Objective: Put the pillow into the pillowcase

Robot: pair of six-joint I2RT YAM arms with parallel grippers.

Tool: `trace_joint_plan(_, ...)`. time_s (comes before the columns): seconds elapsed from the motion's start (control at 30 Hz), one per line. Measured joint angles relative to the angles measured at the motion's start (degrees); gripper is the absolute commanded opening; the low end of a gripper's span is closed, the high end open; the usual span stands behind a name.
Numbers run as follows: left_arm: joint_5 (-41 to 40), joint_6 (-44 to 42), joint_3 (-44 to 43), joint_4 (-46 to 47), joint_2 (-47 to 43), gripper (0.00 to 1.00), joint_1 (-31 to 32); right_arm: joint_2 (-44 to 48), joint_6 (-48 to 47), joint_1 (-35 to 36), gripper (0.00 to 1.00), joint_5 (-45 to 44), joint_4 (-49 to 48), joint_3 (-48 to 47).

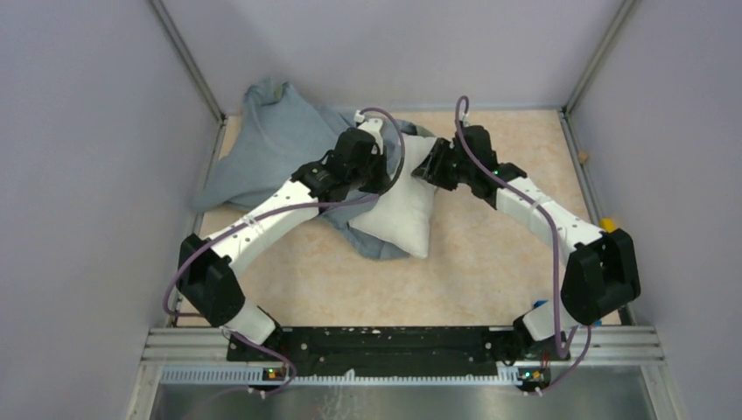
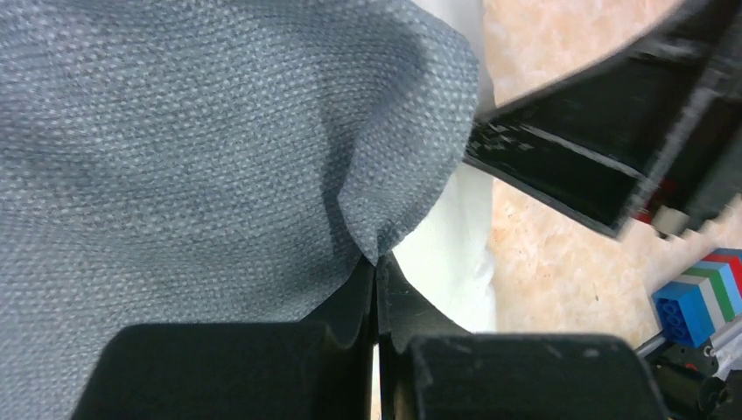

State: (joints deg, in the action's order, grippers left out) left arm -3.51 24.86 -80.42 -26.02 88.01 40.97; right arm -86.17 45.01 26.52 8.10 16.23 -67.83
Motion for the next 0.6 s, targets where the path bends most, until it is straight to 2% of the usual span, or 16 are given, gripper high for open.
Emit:
trace_joint_plan(0.07, 1.6, 0.8, 1.1, 0.9, 0.7, 0.0, -0.9, 1.5, -1.6, 0.0, 0.72, -0.3, -0.2, 1.2)
trace_joint_plan(0.17, 3.5, 1.5, 1.3, 2.5, 2.2, 0.0, -1.2, 6.6, -4.5, 0.3, 0.81, -1.7, 1.9, 4.0)
trace_joint_plan(0.4, 5.2, 2.2, 1.3, 4.6, 3.0, 0.0, -1.4, 20.4, -10.6, 1.0, 0.85, -1.4, 2.4, 15.1)
trace_joint_plan(0.53, 5.4, 2.3, 1.3, 4.9, 3.0, 0.0, -1.4, 20.2, -10.9, 5.1, 0.85, -0.3, -1.0, 23.4)
trace_joint_plan(0.6, 5.5, 2.3, 1.3, 5.0, 3.0, 0.0, -1.5, 17.3, -10.6, 8.9, 0.77, -0.2, -2.8, 25.6)
